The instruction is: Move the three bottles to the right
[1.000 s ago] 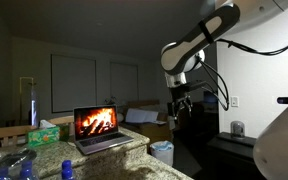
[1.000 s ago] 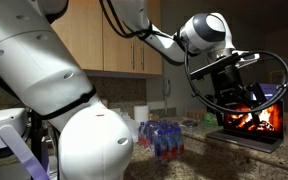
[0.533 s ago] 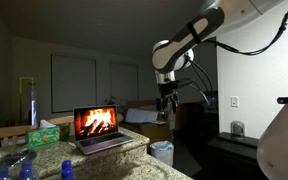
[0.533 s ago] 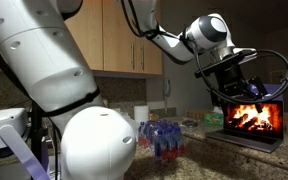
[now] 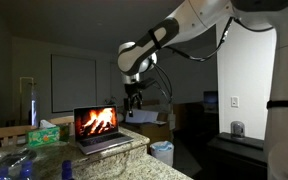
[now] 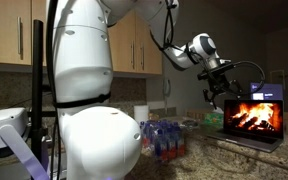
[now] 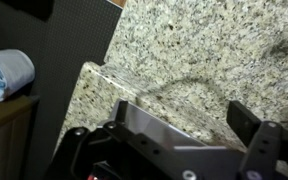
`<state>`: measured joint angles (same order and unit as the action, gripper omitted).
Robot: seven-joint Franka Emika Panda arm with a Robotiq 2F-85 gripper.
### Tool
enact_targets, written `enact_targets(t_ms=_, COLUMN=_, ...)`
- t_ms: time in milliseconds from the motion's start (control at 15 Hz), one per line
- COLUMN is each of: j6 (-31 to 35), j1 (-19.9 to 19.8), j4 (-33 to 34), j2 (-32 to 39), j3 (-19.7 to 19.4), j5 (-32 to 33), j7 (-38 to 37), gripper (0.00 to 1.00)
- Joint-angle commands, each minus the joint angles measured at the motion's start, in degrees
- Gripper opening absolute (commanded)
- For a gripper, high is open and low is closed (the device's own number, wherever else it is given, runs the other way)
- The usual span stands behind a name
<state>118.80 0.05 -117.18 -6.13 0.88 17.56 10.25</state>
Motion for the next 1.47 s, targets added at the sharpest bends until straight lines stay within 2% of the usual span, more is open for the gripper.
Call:
enact_targets(t_ms=0, j6=0.0, j1=2.3, j4=4.1, j2=4.6, j3=1.4, j5=0.0, j7=7.8, gripper=1.0)
enact_targets(t_ms=200, j6=-1.5, j1=4.3, j4=5.8, j2=6.3, j3=3.3, j5=2.3, j7=11.6, gripper=1.0)
enact_targets(t_ms=267, j6=-0.3, j1=3.7, j4=4.3, j2=5.5, j3=2.6, j5=0.3, j7=8.1, gripper=1.0)
enact_targets(t_ms=800, j6=-0.5, j1=4.6, j4=5.1, j2=6.2, j3=3.3, j5=1.2, j7=9.7, gripper=1.0)
enact_targets(t_ms=1133, j6=7.8, j1=5.8, j4=3.1, j2=9.3, j3=4.9, j5=-1.9, j7=12.6, gripper=1.0)
enact_targets(t_ms=1400, j6=14.2, j1=8.2, j4=2.2, j2=15.1, j3=7.9, j5=0.2, j7=16.1, gripper=1.0)
